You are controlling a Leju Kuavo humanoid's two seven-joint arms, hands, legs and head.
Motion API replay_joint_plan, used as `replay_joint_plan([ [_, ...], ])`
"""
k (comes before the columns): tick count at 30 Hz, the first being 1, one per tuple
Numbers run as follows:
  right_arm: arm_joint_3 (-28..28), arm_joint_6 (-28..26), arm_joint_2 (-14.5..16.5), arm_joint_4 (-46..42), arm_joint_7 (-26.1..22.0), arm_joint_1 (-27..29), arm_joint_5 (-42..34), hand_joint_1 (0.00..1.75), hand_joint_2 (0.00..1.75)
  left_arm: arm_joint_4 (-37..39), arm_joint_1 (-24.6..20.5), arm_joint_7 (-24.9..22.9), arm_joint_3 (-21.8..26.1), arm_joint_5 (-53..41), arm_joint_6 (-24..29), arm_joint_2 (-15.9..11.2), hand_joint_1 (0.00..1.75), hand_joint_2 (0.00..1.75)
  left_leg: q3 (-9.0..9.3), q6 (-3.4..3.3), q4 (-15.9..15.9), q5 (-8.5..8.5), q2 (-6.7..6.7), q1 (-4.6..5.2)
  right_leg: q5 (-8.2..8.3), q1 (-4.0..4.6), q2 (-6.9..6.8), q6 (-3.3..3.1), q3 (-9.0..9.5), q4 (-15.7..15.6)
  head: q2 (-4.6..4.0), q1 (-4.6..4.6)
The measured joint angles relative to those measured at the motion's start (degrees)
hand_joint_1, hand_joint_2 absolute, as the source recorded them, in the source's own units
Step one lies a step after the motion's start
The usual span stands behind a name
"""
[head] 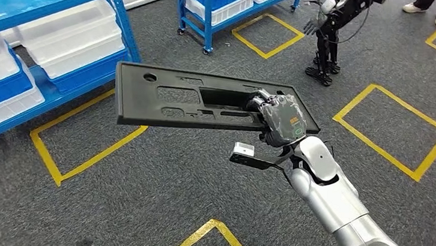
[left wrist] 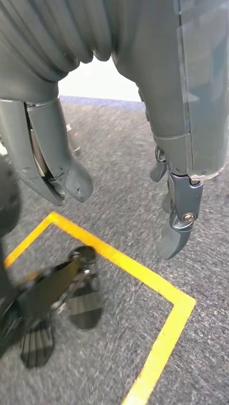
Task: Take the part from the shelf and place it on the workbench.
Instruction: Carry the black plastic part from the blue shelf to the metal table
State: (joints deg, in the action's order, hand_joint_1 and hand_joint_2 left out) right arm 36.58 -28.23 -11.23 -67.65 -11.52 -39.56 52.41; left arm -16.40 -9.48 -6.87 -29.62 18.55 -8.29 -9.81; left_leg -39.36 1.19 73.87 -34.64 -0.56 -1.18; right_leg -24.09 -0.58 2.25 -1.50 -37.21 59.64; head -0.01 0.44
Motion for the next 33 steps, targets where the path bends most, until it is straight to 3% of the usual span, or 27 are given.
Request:
replay_joint_plan([
  [1, -0.05, -0.02, -0.16, -0.09, 0.01, 0.21, 0.03, 1.75, 1.75, 0.01, 0.10, -0.01, 0.00, -0.24, -0.04, -0.03, 0.00, 1.75, -0.37, -0.23, 0.29, 0.71, 0.16, 0.04, 0.01, 0.19, 0.82, -0.04, 0.01, 0.07, 0.00, 0.01],
  [2, -0.13, -0.01, -0.33, -0.25, 0.09, 0.39, 0.09, 1.75, 1.75, 0.01, 0.14, -0.03, 0.00, -0.43, -0.07, -0.08, 0.00, 1.75, 0.32, -0.58, -1.69, 2.46, 0.44, 0.12, 0.01, 0.35, 1.66, -0.05, 0.02, 0.17, 0.00, 0.00],
  [4, -0.40, -0.05, -0.58, -0.74, 0.44, 0.56, 0.43, 1.75, 1.75, 0.04, 0.16, -0.06, 0.00, -0.82, -0.12, -0.32, 0.00, 1.75, 3.38, -1.59, -9.03, 6.40, 2.64, 0.25, 0.04, 0.52, 3.16, -0.01, -0.07, 0.37, 0.01, 0.03],
  [6, -0.68, -0.18, -0.78, -1.15, 0.79, 0.66, 0.91, 1.75, 1.75, 0.11, 0.14, -0.07, 0.00, -1.23, -0.26, -0.63, 0.00, 1.75, 5.49, -2.17, -13.99, 7.91, 4.78, 0.40, 0.26, 0.30, 4.53, 0.36, -0.47, 0.49, -0.01, 0.04],
  [7, -0.80, -0.27, -0.94, -1.26, 0.86, 0.83, 1.10, 1.75, 1.75, 0.15, 0.06, -0.08, 0.00, -1.45, -0.31, -0.74, 0.00, 1.75, 5.78, -2.26, -14.59, 7.77, 4.98, 0.51, 0.47, 0.10, 5.20, 0.70, -0.69, 0.40, -0.01, 0.02],
  [9, -1.15, -0.44, -1.55, -1.51, 0.96, 1.38, 1.43, 1.75, 1.75, 0.16, -0.16, -0.05, 0.00, -1.78, -0.36, -0.77, 0.00, 1.75, 6.28, -2.42, -15.50, 8.23, 3.67, 0.60, 0.85, -0.24, 6.08, 1.48, -0.91, 0.09, -0.01, 0.01],
  [11, -1.68, -0.70, -2.25, -1.94, 0.99, 1.71, 1.70, 1.75, 1.75, 0.16, -0.21, -0.02, 0.00, -2.16, -0.37, -0.75, 0.00, 1.75, 7.01, -2.86, -16.87, 8.93, 2.10, 0.35, -0.33, 0.13, 3.37, 1.98, -1.71, 1.63, -0.01, 0.05],
  [13, -2.09, -0.98, -2.55, -2.36, 1.04, 1.78, 1.80, 1.75, 1.75, 0.17, -0.10, 0.02, 0.00, -2.46, -0.37, -0.73, 0.00, 1.75, 7.37, -3.16, -17.55, 9.24, 0.58, 0.32, -3.61, 0.29, -0.52, 2.32, -4.46, 7.35, 0.00, 0.12],
  [15, -2.34, -1.04, -2.79, -2.57, 1.12, 2.15, 1.82, 1.75, 1.75, 0.19, 0.10, 0.01, -0.01, -2.66, -0.37, -0.70, 0.00, 1.75, 7.36, -3.15, -17.52, 9.18, -0.99, 0.34, -6.06, -0.24, -1.73, 2.78, -7.64, 13.84, -0.01, 0.13],
  [16, -2.46, -1.05, -2.99, -2.66, 1.14, 2.47, 1.85, 1.75, 1.75, 0.19, 0.17, 0.00, -0.02, -2.82, -0.37, -0.67, 0.00, 1.75, 7.36, -3.03, -17.45, 9.08, -1.75, 0.28, -5.95, -0.55, -1.98, 3.05, -8.16, 14.94, -0.01, 0.12],
  [17, -2.59, -1.07, -3.23, -2.75, 1.16, 2.74, 1.87, 1.75, 1.75, 0.19, 0.21, -0.01, -0.02, -2.99, -0.36, -0.63, 0.00, 1.75, 7.37, -2.84, -17.32, 8.93, -2.47, 0.18, -4.84, -0.85, -2.28, 3.33, -7.53, 13.81, -0.01, 0.12],
  [19, -2.96, -1.11, -3.63, -3.03, 1.21, 3.06, 1.96, 1.75, 1.75, 0.19, 0.21, -0.01, -0.02, -3.38, -0.36, -0.58, 0.00, 1.75, 7.37, -2.19, -16.73, 8.37, -3.74, 0.02, -1.65, -1.21, -4.23, 3.80, -3.79, 6.89, -0.01, 0.13],
  [21, -3.44, -1.22, -3.86, -3.39, 1.26, 3.25, 2.04, 1.75, 1.75, 0.20, 0.22, -0.01, -0.02, -3.65, -0.36, -0.63, 0.00, 1.75, 7.29, -1.29, -15.84, 7.58, -4.79, 0.20, -0.18, -0.95, -5.84, 3.35, -0.91, 1.54, 0.00, 0.08],
  [22, -3.69, -1.28, -4.01, -3.52, 1.28, 3.41, 2.08, 1.75, 1.75, 0.20, 0.21, 0.00, -0.02, -3.71, -0.37, -0.63, 0.00, 1.75, 7.32, -0.89, -15.59, 7.30, -5.29, 0.28, -0.24, -0.69, -5.99, 2.89, -0.52, 0.70, 0.00, 0.06],
  [24, -4.12, -1.34, -4.31, -3.68, 1.32, 3.72, 2.17, 1.75, 1.75, 0.21, 0.17, 0.01, -0.02, -3.79, -0.37, -0.58, 0.00, 1.75, 7.59, -0.21, -15.56, 6.97, -6.18, 0.09, -0.23, -0.38, -4.60, 1.79, -0.62, 0.68, 0.00, 0.06],
  [25, -4.30, -1.38, -4.43, -3.81, 1.33, 3.80, 2.25, 1.75, 1.75, 0.21, 0.15, 0.01, -0.02, -3.84, -0.38, -0.55, 0.00, 1.75, 7.60, 0.09, -15.26, 6.48, -5.64, -0.11, -0.14, -0.37, -3.99, 1.37, -0.63, 0.59, 0.00, 0.04],
  [27, -4.55, -1.49, -4.54, -4.12, 1.32, 3.83, 2.39, 1.75, 1.75, 0.21, 0.19, 0.02, -0.02, -4.02, -0.41, -0.51, 0.00, 1.75, 6.17, 0.37, -11.65, 3.82, -2.83, -0.36, 0.07, -0.41, -2.77, 0.62, -0.57, 0.38, 0.00, 0.03],
  [28, -4.62, -1.55, -4.57, -4.22, 1.33, 3.89, 2.46, 1.75, 1.75, 0.22, 0.26, 0.02, -0.02, -4.10, -0.43, -0.51, 0.00, 1.75, 4.59, 0.28, -8.10, 1.89, -1.22, -0.32, 0.10, -0.29, -2.14, 0.35, -0.58, 0.37, 0.00, 0.04],
  [30, -4.67, -1.58, -4.59, -4.24, 1.33, 4.16, 2.56, 1.75, 1.75, 0.32, 0.44, 0.01, -0.02, -4.16, -0.43, -0.51, 0.00, 1.75, 0.94, -0.13, -0.73, -0.98, -0.03, -0.08, 0.14, 0.14, -0.72, -0.05, -0.61, 0.38, 0.00, 0.04],
  [31, -4.67, -1.58, -4.59, -4.24, 1.32, 4.35, 2.60, 1.75, 1.75, 0.38, 0.56, 0.01, -0.02, -4.17, -0.43, -0.51, 0.00, 1.75, -0.20, -0.45, 1.17, -1.13, 0.12, 0.08, 0.16, 0.41, 0.10, -0.16, -0.63, 0.41, -0.01, 0.04],
  [32, -4.67, -1.58, -4.59, -4.24, 1.31, 4.50, 2.62, 1.75, 1.75, 0.43, 0.66, 0.01, -0.02, -4.19, -0.43, -0.51, 0.00, 1.75, -0.33, -0.88, 0.87, -0.08, 0.24, 0.27, 0.20, 0.63, 0.94, -0.23, -0.63, 0.45, -0.01, 0.04],
  [33, -4.69, -1.59, -4.59, -4.25, 1.31, 4.58, 2.63, 1.75, 1.75, 0.44, 0.73, 0.02, -0.02, -4.20, -0.44, -0.51, 0.00, 1.75, 0.52, -1.41, -1.51, 1.89, 0.64, 0.52, 0.22, 0.80, 1.78, -0.28, -0.61, 0.51, -0.01, 0.03],
])
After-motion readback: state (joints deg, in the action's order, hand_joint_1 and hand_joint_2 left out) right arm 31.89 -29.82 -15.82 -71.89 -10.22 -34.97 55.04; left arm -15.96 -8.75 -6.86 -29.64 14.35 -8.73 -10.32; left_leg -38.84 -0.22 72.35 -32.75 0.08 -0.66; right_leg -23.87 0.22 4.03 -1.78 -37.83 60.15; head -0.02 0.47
